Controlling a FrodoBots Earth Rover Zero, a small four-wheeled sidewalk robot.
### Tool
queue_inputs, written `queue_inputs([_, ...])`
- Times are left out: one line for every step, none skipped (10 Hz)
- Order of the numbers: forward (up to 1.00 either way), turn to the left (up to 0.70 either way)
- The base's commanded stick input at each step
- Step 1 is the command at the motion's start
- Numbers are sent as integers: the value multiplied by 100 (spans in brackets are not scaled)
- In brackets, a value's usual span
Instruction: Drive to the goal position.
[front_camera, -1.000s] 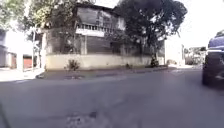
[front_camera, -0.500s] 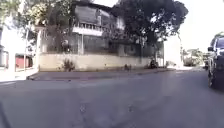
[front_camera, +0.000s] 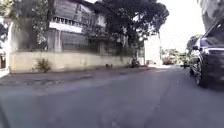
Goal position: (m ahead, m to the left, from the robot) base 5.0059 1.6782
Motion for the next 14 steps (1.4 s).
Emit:
queue_inputs([100, -41])
queue_inputs([100, -41])
queue_inputs([100, -41])
queue_inputs([100, -41])
queue_inputs([100, -41])
queue_inputs([100, -41])
queue_inputs([100, -41])
queue_inputs([100, -41])
queue_inputs([100, -41])
queue_inputs([100, -41])
queue_inputs([100, -40])
queue_inputs([100, -21])
queue_inputs([100, -1])
queue_inputs([100, -1])
